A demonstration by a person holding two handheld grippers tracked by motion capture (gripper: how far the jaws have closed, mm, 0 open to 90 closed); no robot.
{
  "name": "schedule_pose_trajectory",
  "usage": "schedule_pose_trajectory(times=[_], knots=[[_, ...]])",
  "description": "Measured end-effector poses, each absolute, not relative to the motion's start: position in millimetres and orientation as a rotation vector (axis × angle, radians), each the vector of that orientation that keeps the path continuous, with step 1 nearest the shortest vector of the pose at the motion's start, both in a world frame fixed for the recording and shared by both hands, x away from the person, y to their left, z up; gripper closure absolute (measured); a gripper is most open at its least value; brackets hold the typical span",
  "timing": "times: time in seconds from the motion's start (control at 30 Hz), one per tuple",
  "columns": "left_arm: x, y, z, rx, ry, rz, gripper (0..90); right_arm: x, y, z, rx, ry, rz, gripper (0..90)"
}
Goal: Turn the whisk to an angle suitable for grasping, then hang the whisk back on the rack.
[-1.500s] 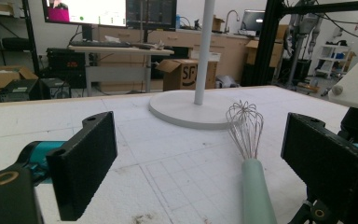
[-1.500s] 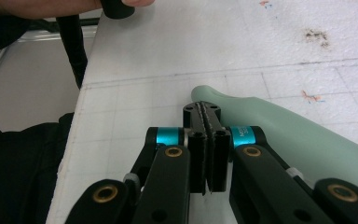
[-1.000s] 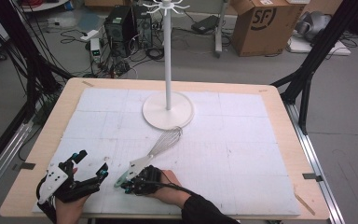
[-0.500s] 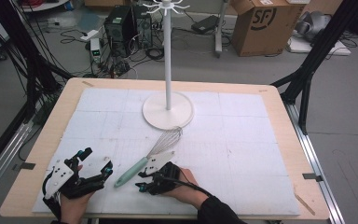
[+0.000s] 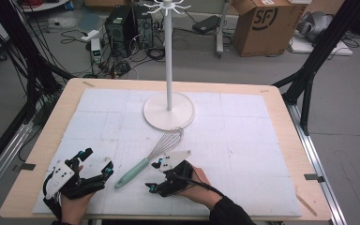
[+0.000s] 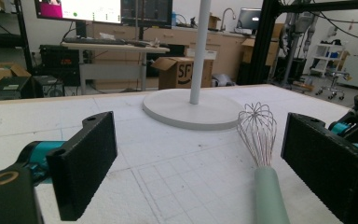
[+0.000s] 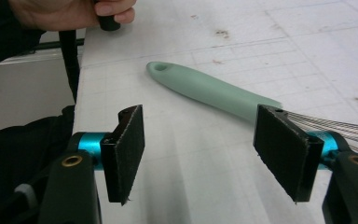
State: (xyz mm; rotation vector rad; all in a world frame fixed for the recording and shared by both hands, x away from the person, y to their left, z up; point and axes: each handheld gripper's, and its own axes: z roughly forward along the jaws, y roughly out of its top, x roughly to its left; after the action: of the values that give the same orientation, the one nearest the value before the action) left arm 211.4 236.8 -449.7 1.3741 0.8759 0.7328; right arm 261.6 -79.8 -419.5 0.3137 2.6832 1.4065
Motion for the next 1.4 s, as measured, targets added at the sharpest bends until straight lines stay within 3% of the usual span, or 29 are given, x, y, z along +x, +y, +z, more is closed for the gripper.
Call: schedule_pose_trajectory(times=[0.53,1.4], knots=[[212,237,-449,1.373,0.876,0.733,10.9,272,-82,-410,0.256,2.656,1.385,33.4],[199,250,-450,1.347,0.913,0.763,10.9,306,-51,-399,0.157,2.770,1.288,34.4]])
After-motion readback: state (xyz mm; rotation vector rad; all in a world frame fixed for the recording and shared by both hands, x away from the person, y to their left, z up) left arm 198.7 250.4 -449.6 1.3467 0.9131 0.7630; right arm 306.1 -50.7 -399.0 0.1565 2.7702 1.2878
